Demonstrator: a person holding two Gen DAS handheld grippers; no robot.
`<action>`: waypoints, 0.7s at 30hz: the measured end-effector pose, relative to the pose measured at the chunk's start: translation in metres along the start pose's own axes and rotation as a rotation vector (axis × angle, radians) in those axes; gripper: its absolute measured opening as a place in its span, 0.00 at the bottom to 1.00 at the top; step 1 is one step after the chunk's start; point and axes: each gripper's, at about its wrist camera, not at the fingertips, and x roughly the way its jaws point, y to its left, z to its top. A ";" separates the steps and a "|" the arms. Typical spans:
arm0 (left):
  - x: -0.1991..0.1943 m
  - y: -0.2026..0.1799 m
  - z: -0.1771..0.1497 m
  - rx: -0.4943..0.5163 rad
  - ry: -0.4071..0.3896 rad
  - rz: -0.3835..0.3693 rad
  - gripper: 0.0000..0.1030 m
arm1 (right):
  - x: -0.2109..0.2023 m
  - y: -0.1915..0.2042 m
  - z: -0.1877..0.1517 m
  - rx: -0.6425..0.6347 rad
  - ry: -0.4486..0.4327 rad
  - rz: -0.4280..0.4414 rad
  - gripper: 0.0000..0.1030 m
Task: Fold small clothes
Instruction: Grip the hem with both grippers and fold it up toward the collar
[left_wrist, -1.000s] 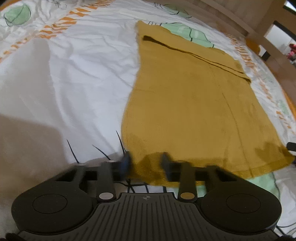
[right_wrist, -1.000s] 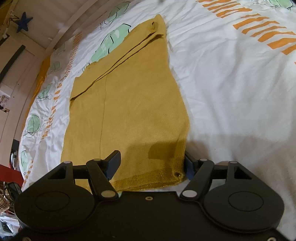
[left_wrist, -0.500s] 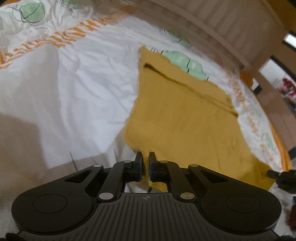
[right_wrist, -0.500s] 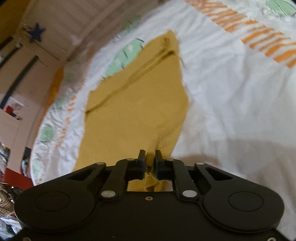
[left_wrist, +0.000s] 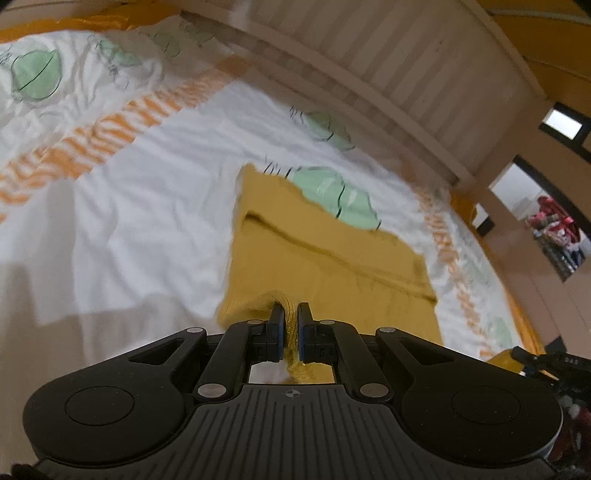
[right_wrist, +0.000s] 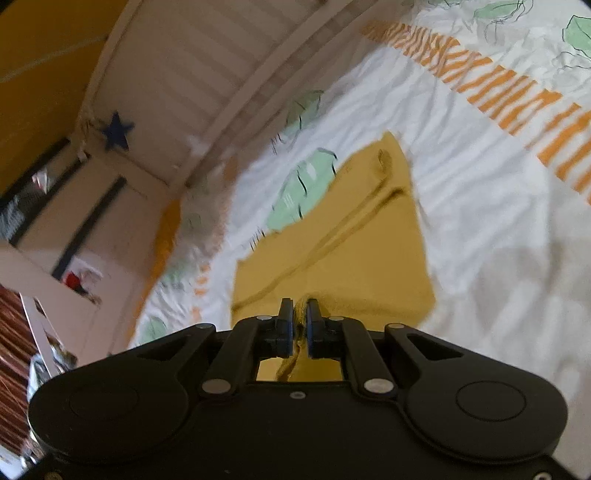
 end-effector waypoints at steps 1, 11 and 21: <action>0.003 -0.001 0.007 0.001 -0.009 -0.001 0.06 | 0.002 -0.001 0.006 -0.001 -0.010 0.005 0.12; 0.052 -0.008 0.057 0.022 -0.044 -0.008 0.06 | 0.061 -0.006 0.062 -0.119 0.082 -0.036 0.20; 0.071 0.011 0.049 0.010 0.001 0.038 0.06 | 0.120 0.002 0.013 -0.488 0.340 -0.118 0.50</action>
